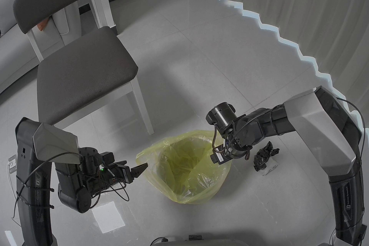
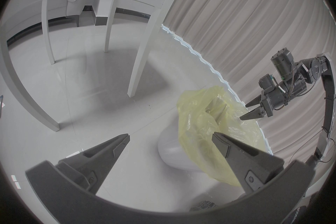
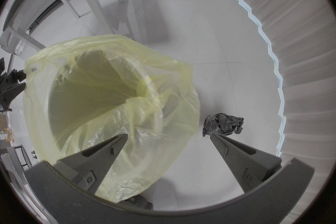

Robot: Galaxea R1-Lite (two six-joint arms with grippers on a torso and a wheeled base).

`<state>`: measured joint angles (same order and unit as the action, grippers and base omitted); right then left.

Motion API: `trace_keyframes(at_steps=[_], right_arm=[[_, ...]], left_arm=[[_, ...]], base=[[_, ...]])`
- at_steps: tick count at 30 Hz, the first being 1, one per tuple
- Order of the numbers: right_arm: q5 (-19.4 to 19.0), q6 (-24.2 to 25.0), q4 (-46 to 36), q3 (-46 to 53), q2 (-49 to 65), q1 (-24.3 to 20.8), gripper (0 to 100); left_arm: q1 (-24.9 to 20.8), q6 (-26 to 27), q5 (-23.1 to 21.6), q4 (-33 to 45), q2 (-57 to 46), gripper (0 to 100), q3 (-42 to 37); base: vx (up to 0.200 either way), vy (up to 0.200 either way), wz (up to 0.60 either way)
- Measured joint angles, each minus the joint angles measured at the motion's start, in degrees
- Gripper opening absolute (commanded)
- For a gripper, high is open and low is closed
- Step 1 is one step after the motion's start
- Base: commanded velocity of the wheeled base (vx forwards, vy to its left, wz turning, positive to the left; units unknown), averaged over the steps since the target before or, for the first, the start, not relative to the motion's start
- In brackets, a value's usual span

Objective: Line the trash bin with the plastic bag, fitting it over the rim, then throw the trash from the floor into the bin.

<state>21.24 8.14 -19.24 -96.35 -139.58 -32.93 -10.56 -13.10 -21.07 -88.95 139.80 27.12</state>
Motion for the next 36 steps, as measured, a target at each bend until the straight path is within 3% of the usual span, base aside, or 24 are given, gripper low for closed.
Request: trace_keyframes(at_steps=[11, 12, 36], right_arm=[[-4.13, 0.12, 2.73, 0.82, -0.77, 1.32, 100], [-4.19, 0.12, 2.82, 0.83, -0.83, 0.99, 0], [-3.83, 1.54, 2.05, 6.39, 0.39, 0.05, 0]], left_arm=[[0.23, 0.05, 0.66, 0.00, -0.41, 100, -0.48], [0.26, 0.02, 0.73, -0.02, -0.46, 100, -0.50], [-0.46, -0.06, 0.77, -0.02, -3.45, 100, -2.66]], base=[[0.000, 0.000, 0.00], [0.000, 0.000, 0.00], [0.000, 0.000, 0.00]])
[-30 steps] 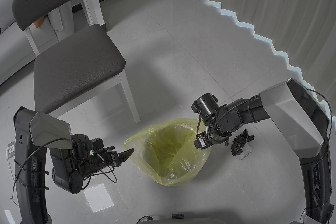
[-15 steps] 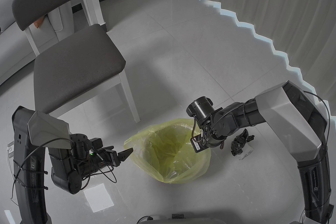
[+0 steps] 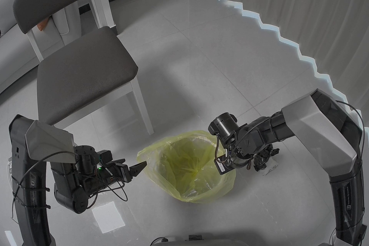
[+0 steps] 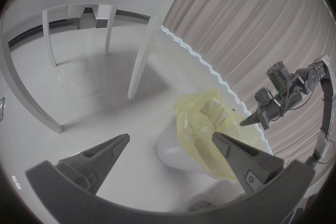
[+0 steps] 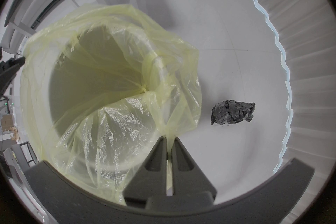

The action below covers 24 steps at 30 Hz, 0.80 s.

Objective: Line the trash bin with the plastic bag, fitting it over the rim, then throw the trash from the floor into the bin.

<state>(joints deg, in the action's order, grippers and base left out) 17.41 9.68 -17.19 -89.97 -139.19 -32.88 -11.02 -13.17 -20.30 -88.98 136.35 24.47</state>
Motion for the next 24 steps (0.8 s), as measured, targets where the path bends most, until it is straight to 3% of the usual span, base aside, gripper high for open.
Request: trace_keyframes(at_steps=[14, 24], right_arm=[[0.10, 0.04, 1.12, 1.55, -0.83, -0.52, 0], [0.10, 0.13, 1.18, 2.45, -0.91, -1.38, 0]], left_arm=[[-0.38, -0.35, -0.26, 0.05, -10.63, 100, -3.61], [-11.46, -0.55, -0.56, 0.00, -12.73, 100, -1.46]], base=[[0.000, 0.000, 0.00], [0.000, 0.000, 0.00]])
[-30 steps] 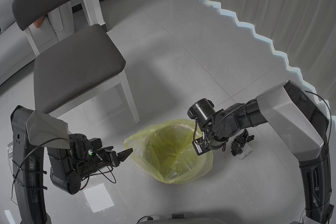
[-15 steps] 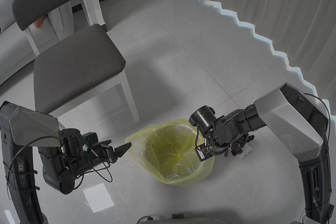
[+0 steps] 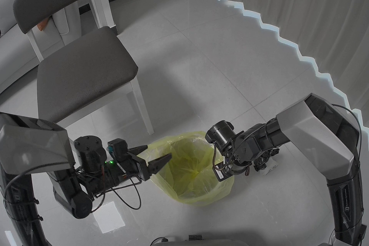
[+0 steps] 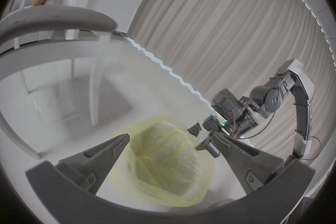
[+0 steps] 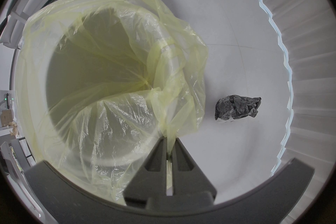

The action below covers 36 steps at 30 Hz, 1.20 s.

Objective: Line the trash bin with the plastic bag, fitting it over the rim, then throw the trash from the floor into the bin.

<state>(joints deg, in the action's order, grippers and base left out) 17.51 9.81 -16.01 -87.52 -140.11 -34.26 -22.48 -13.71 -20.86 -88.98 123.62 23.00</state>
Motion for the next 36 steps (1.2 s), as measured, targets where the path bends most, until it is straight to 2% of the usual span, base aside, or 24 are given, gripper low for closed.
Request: trace_keyframes(at_steps=[5, 9, 14, 19, 27, 36], right_arm=[[0.06, 0.04, 0.06, 0.65, -0.06, -0.63, 0], [0.11, 0.15, 0.05, 0.96, -0.16, -1.60, 0], [0.48, 0.56, 0.06, 1.46, -0.41, -2.71, 0], [1.49, 1.62, 0.22, 3.82, -0.49, -3.84, 0], [2.22, 1.89, 3.69, 8.87, -0.17, -5.95, 0], [2.28, 2.00, 3.54, 10.25, 2.07, -9.16, 0]], left_arm=[[-3.67, -0.02, -0.07, 0.09, 4.40, 100, 2.32], [-4.63, 0.00, -0.90, 2.76, 7.94, 100, 3.95], [-3.36, 0.04, -1.91, 8.92, 11.06, 100, 7.01], [-0.04, 0.44, -2.02, 13.82, 12.92, 100, 9.63], [3.52, 0.55, -2.07, 8.27, 12.68, 100, 5.72], [4.27, 0.55, -2.07, 4.02, 11.02, 100, -0.32]], base=[[0.000, 0.000, 0.00], [0.000, 0.000, 0.00], [0.000, 0.000, 0.00], [0.000, 0.000, 0.00], [0.000, 0.000, 0.00], [0.000, 0.000, 0.00]])
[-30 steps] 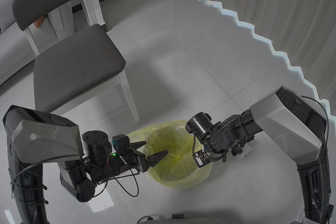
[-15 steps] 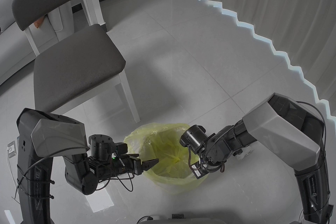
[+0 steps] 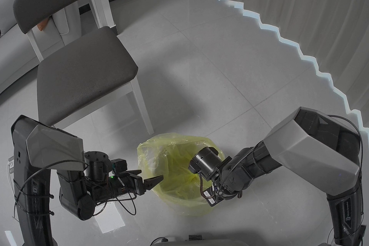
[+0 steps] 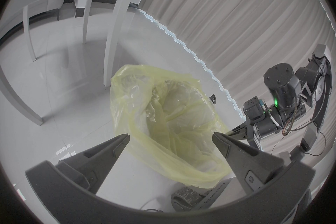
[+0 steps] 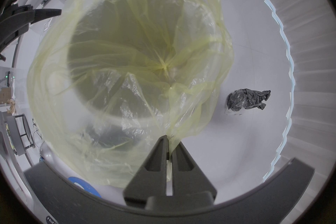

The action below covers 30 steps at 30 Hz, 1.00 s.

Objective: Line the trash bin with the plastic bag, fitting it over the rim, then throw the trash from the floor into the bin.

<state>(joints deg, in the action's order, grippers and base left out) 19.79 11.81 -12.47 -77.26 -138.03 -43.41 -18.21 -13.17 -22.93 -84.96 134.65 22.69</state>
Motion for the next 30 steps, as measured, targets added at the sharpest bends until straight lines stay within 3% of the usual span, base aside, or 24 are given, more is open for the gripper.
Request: trace_keyframes(at_steps=[10, 22, 30], right_arm=[[0.00, 0.88, 0.49, 1.61, -0.09, -2.18, 0], [1.63, 0.85, 0.18, -2.69, -5.33, -1.71, 0], [1.76, 0.79, 0.02, -3.46, -6.68, -2.21, 0]], left_arm=[[0.05, 0.09, 0.00, 0.11, -1.24, 100, -1.68], [-0.06, 0.23, 0.05, 6.75, 2.89, 100, 7.88], [1.73, 2.00, 0.55, 6.97, 3.23, 100, 8.24]], base=[[0.000, 0.000, 0.00], [0.000, 0.000, 0.00], [0.000, 0.000, 0.00]])
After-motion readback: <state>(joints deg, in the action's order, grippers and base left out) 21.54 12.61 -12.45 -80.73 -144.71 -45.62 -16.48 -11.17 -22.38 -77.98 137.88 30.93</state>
